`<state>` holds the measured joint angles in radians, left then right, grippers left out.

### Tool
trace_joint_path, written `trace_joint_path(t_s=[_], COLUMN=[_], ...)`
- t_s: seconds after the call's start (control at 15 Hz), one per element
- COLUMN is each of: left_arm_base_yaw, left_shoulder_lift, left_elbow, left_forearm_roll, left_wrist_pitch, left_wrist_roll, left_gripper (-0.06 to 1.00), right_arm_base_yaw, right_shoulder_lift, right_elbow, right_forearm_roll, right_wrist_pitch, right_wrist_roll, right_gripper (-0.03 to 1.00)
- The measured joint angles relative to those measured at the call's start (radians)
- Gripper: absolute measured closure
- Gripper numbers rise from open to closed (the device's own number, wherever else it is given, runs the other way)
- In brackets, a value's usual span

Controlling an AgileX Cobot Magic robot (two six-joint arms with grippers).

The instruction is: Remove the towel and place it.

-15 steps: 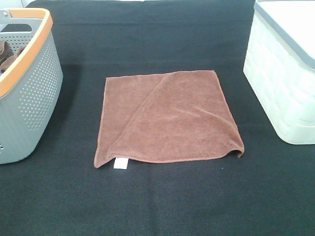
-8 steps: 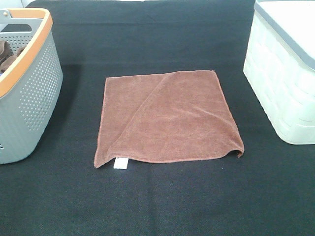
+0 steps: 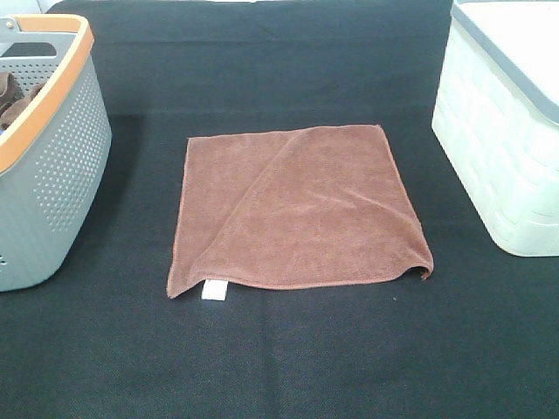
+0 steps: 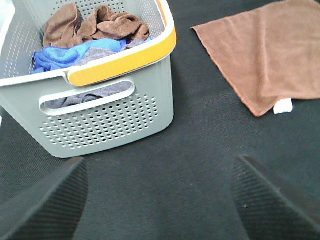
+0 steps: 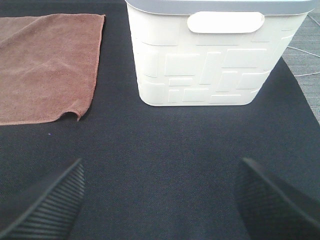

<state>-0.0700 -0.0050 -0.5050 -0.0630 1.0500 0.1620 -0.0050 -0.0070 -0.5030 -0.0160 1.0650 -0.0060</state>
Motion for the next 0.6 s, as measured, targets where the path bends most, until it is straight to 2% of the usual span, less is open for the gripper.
trace_joint_path(t_s=[0.13,0.6], left_arm_base_yaw=[0.0,0.0], left_shoulder_lift=[0.0,0.0], left_elbow=[0.003,0.003], left_forearm_roll=[0.0,0.0], left_wrist_pitch=[0.002,0.002], left_wrist_roll=[0.027,0.03], left_gripper=[0.19,0.19], right_arm_base_yaw=[0.0,0.0], right_shoulder_lift=[0.0,0.0], right_elbow=[0.0,0.0], right_forearm_roll=[0.0,0.0], right_wrist_pitch=[0.0,0.0], right_wrist_roll=[0.0,0.0], right_gripper=[0.19,0.19])
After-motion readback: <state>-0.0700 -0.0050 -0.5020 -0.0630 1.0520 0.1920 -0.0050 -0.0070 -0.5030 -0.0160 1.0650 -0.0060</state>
